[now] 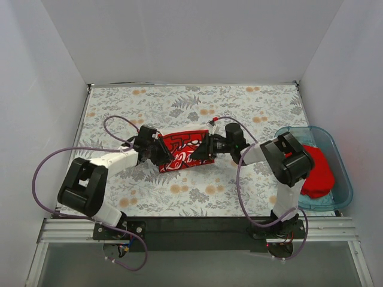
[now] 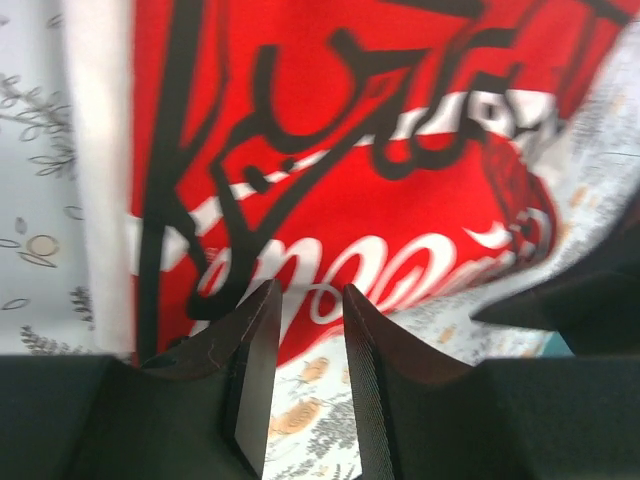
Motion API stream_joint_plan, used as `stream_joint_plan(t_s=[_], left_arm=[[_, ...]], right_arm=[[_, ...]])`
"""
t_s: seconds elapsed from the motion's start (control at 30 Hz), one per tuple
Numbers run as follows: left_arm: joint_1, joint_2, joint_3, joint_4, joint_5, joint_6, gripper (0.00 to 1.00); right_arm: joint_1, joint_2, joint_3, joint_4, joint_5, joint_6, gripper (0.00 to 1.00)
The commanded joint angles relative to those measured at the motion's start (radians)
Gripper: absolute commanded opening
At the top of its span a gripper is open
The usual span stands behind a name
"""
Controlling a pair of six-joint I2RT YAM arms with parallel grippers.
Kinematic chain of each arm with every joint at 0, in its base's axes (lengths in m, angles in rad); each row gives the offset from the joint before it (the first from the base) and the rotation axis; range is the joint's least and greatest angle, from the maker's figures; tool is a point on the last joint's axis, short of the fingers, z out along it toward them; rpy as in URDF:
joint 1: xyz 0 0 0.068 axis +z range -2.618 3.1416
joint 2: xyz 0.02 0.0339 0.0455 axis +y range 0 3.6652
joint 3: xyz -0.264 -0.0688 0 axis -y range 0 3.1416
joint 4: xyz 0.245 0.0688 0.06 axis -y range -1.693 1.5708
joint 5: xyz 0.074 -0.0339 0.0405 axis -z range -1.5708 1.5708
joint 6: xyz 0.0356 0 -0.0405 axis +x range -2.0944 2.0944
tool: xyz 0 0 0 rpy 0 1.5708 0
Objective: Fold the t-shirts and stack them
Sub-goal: Fold the tshirt
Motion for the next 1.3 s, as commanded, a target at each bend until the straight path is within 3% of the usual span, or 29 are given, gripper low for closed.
stream_joint_plan(t_s=[0.0, 0.2, 0.47, 0.67, 0.97, 1.1, 1.27], left_arm=[[-0.002, 0.03, -0.034, -0.021, -0.033, -0.025, 0.29], [-0.002, 0.005, -0.06, -0.024, -0.041, -0.035, 0.29], [-0.002, -0.151, -0.031, -0.081, -0.127, -0.038, 0.3], [0.0, -0.159, -0.075, -0.076, -0.125, -0.075, 0.25], [0.031, -0.098, -0.183, -0.047, -0.069, -0.183, 0.2], [0.06, -0.154, -0.192, -0.045, -0.065, -0.19, 0.19], [0.116, -0.231, -0.169, 0.028, -0.032, -0.175, 0.19]], right_arm=[[-0.031, 0.099, -0.063, 0.071, 0.068, 0.037, 0.46], [-0.083, 0.098, -0.156, 0.061, 0.079, 0.055, 0.44], [-0.013, -0.062, -0.026, 0.029, 0.063, 0.111, 0.45], [0.066, 0.039, 0.123, 0.04, 0.108, 0.178, 0.45], [0.077, 0.219, 0.053, 0.074, 0.215, 0.207, 0.44], [0.055, 0.199, 0.022, 0.068, 0.197, 0.2, 0.44], [-0.008, 0.112, 0.1, 0.068, 0.119, 0.187, 0.44]])
